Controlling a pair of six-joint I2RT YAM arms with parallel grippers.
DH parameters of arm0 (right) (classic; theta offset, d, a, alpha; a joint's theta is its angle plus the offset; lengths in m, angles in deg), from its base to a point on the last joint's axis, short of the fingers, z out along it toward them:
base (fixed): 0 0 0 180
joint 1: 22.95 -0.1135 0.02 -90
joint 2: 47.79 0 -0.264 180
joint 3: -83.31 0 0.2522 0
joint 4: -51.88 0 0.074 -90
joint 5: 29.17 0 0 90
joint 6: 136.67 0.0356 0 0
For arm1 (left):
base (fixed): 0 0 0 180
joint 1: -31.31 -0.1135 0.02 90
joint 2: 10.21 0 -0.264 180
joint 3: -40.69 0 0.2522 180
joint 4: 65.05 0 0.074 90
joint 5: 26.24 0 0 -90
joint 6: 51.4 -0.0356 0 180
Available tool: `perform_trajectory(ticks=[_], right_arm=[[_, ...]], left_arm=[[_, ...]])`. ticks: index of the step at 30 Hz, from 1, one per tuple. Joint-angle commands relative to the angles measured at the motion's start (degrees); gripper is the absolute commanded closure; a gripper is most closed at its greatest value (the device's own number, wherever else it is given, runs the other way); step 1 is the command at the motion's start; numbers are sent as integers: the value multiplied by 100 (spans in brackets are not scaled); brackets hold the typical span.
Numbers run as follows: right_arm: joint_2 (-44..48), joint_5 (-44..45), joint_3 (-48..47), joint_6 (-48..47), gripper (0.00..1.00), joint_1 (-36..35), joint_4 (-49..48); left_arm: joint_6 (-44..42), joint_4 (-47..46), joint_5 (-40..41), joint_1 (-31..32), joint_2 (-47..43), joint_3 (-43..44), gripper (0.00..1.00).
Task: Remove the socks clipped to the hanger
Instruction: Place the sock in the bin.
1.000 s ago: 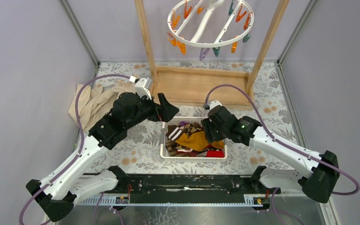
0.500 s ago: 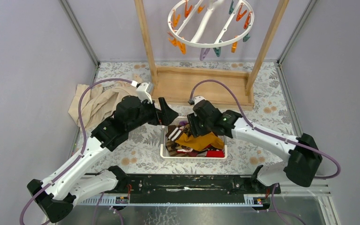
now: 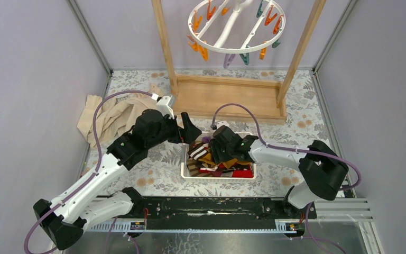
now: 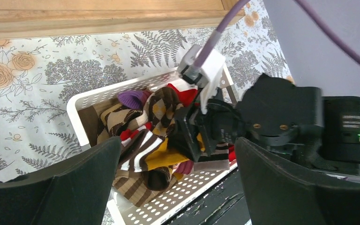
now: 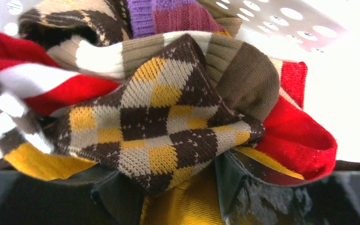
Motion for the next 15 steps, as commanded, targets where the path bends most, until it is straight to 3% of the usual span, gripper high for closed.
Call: perform_trajectory(ticks=[1, 5, 9, 15], right_arm=[[624, 34, -214, -145, 40, -47, 678], [1402, 294, -1232, -366, 34, -33, 1617], [1512, 571, -1954, -641, 32, 154, 2335], [1678, -139, -1373, -763, 33, 2003, 1880]], left_arm=[[-166, 72, 136, 32, 99, 57, 1], [-263, 146, 170, 33, 291, 267, 1], [-499, 244, 334, 20, 659, 520, 1], [-882, 232, 662, -383, 1553, 822, 2]])
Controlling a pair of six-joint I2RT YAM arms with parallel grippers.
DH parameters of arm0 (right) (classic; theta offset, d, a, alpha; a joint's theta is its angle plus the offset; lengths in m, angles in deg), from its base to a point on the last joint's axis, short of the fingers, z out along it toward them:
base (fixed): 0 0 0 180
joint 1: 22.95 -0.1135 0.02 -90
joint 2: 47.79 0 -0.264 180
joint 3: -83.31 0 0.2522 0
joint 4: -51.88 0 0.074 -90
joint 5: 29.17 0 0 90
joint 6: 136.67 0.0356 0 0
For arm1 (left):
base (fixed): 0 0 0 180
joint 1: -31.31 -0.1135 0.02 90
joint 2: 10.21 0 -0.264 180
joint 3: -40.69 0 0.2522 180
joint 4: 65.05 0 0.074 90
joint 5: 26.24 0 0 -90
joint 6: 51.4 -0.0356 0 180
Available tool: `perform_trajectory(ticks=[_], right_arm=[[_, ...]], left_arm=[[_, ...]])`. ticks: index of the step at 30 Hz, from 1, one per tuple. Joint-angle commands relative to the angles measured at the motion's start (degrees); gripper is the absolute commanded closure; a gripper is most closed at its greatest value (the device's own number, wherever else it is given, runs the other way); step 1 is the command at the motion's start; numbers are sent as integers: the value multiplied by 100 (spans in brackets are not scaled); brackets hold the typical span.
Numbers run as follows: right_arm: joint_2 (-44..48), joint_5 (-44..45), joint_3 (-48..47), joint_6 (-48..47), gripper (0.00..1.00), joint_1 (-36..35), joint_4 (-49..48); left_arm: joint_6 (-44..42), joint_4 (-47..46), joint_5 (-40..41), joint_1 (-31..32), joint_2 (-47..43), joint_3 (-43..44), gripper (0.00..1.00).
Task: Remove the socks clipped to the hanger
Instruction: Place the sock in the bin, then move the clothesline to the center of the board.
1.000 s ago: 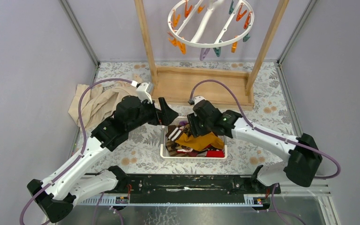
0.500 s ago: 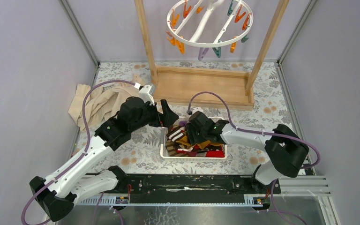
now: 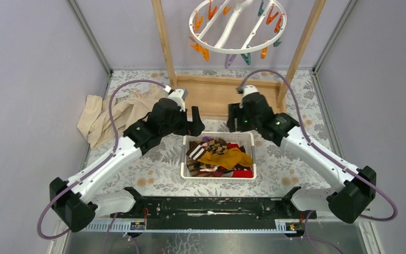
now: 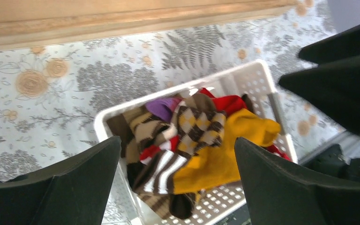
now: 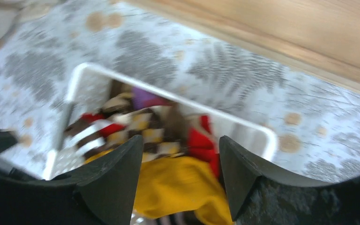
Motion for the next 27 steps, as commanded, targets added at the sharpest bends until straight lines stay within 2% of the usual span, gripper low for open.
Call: perform_trajectory(ticks=[1, 4, 13, 21, 27], right_arm=[[7, -395, 555, -212, 34, 1489, 33], [-53, -452, 792, -281, 35, 2239, -197], [-818, -752, 1269, -256, 36, 3788, -979], [-1649, -797, 1038, -187, 38, 4138, -1276], [-2118, -463, 834, -203, 38, 4267, -1348]], left_arm=[[-395, -98, 154, -530, 600, 196, 2], [-409, -321, -123, -1061, 997, 145, 2], [-537, -786, -92, -1876, 1836, -91, 2], [-360, -1020, -51, -1925, 2390, -89, 2], [-225, -1258, 214, -1925, 2593, -123, 2]])
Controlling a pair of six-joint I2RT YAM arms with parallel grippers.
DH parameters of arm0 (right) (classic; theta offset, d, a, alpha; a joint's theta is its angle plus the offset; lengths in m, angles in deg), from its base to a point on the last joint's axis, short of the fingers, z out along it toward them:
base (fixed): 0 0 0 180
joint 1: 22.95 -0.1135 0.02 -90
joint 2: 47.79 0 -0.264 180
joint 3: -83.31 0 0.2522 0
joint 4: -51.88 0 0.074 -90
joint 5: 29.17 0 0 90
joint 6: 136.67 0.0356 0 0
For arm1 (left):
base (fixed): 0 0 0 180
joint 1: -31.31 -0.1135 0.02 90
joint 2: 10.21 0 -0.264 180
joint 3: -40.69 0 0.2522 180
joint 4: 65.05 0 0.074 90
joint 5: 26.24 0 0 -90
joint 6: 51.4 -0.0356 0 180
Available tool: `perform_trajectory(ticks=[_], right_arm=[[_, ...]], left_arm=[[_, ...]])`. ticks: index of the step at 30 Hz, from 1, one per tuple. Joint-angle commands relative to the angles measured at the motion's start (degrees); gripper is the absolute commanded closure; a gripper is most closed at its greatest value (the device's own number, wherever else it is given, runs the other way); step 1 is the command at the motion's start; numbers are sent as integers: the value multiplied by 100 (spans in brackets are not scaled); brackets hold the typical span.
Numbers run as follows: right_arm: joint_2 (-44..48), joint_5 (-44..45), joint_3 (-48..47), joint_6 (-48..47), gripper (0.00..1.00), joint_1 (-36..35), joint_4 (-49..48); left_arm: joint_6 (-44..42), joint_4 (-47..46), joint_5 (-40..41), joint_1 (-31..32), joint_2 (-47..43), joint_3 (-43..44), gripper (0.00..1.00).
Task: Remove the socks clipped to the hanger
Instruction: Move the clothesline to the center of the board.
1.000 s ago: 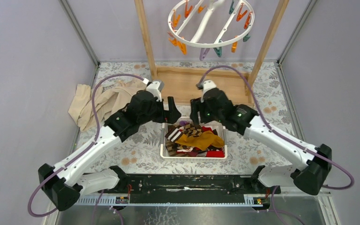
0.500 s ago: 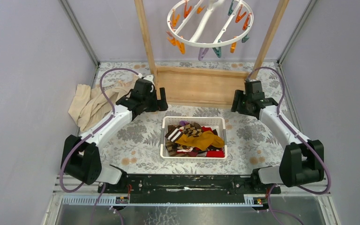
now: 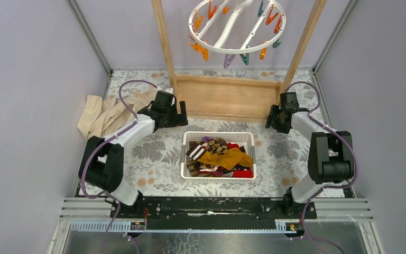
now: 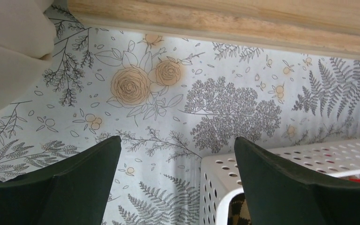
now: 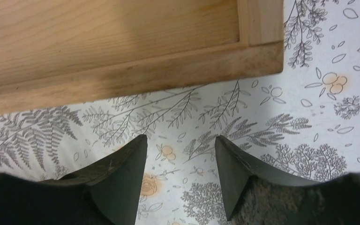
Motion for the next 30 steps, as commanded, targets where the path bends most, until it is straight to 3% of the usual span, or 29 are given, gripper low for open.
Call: perform_trajectory(ticks=[1, 15, 22, 25, 30], right_arm=[[-269, 206, -431, -10, 38, 163, -257], [-1408, 409, -1746, 24, 38, 200, -126], [-1684, 112, -2270, 100, 39, 200, -29], [-1227, -25, -1863, 152, 40, 199, -153], [349, 0, -621, 67, 41, -69, -279]], left_arm=[[119, -515, 261, -24, 159, 8, 2], [198, -771, 333, -32, 611, 151, 2], [156, -849, 450, -37, 895, 348, 2], [157, -746, 423, -38, 775, 395, 2], [217, -374, 252, 59, 5, 266, 2]])
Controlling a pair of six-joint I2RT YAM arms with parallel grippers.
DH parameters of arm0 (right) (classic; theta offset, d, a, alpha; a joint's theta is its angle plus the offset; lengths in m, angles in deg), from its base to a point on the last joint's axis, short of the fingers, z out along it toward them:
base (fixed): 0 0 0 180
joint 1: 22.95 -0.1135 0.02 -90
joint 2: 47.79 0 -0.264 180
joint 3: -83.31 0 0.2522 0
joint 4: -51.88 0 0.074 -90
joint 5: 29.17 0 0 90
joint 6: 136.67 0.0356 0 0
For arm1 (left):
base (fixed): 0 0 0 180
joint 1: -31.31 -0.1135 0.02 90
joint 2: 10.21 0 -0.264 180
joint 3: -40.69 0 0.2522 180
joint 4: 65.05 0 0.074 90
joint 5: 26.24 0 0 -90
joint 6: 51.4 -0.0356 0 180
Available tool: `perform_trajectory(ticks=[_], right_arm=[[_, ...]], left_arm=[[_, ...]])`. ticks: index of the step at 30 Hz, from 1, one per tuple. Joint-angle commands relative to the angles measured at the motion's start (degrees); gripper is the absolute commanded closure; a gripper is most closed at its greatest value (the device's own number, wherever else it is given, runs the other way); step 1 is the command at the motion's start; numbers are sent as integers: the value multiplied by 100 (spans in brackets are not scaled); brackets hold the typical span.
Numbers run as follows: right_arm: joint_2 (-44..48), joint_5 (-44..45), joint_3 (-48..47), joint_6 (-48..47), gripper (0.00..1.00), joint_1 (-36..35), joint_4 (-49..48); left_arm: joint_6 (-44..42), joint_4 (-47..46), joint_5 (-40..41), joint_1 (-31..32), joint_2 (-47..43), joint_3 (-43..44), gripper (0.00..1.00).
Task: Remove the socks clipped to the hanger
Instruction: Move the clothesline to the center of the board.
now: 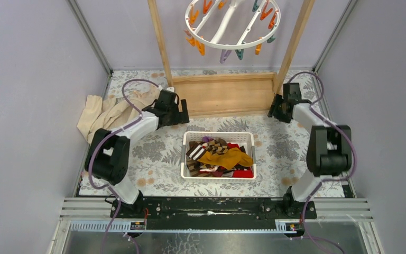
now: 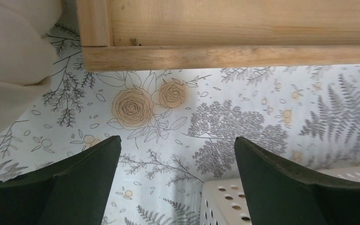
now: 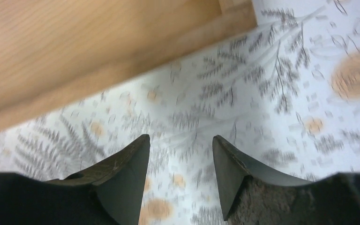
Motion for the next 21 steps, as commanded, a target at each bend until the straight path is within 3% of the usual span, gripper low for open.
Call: perform_trajectory(ticks=[1, 7, 12, 21], right_arm=[[1608, -35, 744, -10, 42, -355, -123], [3147, 57, 1408, -25, 42, -1278, 552], [4164, 11, 1778, 176, 46, -1684, 1035], [4606, -150, 2252, 424, 49, -2055, 1172]], left_arm=[[62, 167, -19, 130, -893, 38, 2], [199, 839, -98, 774, -1845, -102, 2], [567, 1233, 315, 1558, -2541, -508, 2], [1034, 1378, 984, 2061, -3208, -1287, 10]])
